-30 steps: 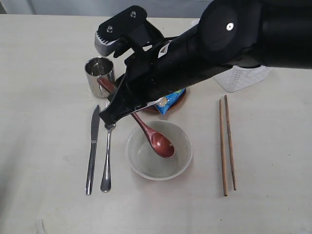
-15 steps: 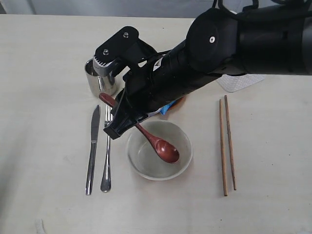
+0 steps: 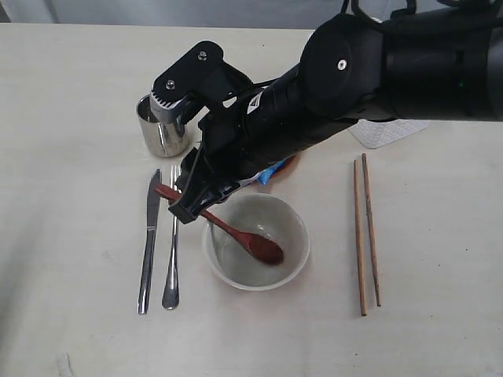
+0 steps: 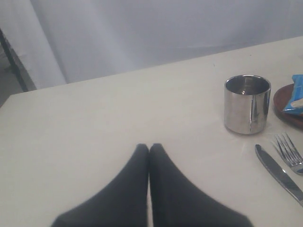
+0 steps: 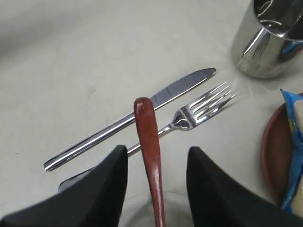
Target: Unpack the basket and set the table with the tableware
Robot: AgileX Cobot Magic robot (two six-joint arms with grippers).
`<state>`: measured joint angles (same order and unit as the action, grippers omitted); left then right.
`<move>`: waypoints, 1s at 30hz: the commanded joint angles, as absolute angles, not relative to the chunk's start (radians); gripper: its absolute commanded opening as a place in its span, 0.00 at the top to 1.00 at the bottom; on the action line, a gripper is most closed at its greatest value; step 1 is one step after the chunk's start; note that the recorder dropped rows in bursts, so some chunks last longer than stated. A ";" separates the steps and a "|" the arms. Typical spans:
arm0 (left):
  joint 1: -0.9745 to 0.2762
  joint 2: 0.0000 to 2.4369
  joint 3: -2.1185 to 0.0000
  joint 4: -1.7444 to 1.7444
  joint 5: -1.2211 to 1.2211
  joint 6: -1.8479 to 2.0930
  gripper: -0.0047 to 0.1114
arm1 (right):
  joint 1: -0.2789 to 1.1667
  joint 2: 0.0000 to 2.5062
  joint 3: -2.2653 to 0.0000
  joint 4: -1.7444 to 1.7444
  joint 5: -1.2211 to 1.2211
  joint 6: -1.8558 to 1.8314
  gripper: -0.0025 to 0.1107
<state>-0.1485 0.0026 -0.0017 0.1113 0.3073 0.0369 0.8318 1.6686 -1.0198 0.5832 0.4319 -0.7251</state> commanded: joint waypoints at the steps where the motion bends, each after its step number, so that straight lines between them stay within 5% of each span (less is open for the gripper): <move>1: -0.143 0.000 0.000 0.099 0.299 0.033 0.96 | 0.834 1.640 -1.023 0.574 0.427 -0.731 0.63; 9: -0.143 0.000 0.000 0.099 0.299 0.033 0.96 | 0.765 1.532 -1.023 0.528 0.490 -0.472 0.63; 19: -0.143 0.000 0.000 0.099 0.299 0.033 0.96 | 0.499 1.530 -1.012 0.059 0.903 0.041 0.63; 30: -0.143 0.000 0.000 0.099 0.299 0.033 0.96 | 0.409 1.629 -0.844 -0.011 0.728 0.132 0.63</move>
